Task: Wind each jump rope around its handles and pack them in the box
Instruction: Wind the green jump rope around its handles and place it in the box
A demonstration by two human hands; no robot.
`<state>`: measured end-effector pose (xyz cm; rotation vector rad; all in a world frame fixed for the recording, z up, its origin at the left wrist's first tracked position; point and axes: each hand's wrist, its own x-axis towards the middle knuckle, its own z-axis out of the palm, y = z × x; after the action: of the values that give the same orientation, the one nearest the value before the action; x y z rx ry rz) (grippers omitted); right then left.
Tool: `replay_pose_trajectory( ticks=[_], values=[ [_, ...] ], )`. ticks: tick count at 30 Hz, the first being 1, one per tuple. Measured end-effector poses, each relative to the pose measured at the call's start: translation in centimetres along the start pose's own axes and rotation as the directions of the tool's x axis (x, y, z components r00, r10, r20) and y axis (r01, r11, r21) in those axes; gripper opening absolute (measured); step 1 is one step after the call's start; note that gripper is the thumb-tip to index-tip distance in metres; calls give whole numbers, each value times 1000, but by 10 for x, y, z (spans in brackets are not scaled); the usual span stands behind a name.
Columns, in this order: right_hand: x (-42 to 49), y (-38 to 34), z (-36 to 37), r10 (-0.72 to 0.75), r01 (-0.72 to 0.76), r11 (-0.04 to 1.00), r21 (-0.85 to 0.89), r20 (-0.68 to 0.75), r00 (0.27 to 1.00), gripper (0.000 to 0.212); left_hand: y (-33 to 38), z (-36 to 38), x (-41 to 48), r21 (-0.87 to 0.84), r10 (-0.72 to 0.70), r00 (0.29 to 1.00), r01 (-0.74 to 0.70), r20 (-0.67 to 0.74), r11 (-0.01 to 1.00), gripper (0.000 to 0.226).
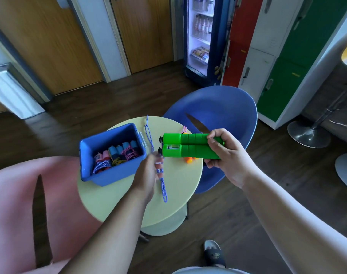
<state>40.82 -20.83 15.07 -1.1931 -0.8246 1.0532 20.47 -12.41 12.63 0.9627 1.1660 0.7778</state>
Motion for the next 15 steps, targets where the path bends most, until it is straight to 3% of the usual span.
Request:
replay_pose_trajectory(
  ticks=[2,6,12,15],
  values=[
    [11,-5,0,-12,13,999,42,-26,1000,17,-6,-1,-4,241,43,997,-56,59,969,29],
    [39,-16,9,-27,38,993,111,-94,995,21,-17,4,-16,494,119,989,-146,86,857,31],
    [62,-3,39,-54,57,994,-91,31,998,19,-5,8,-47,542,147,965,-244,217,804,27],
    [61,10,48,-65,92,972,-215,131,989,23,33,2,-58,659,281,911,-412,300,630,30]
  ],
)
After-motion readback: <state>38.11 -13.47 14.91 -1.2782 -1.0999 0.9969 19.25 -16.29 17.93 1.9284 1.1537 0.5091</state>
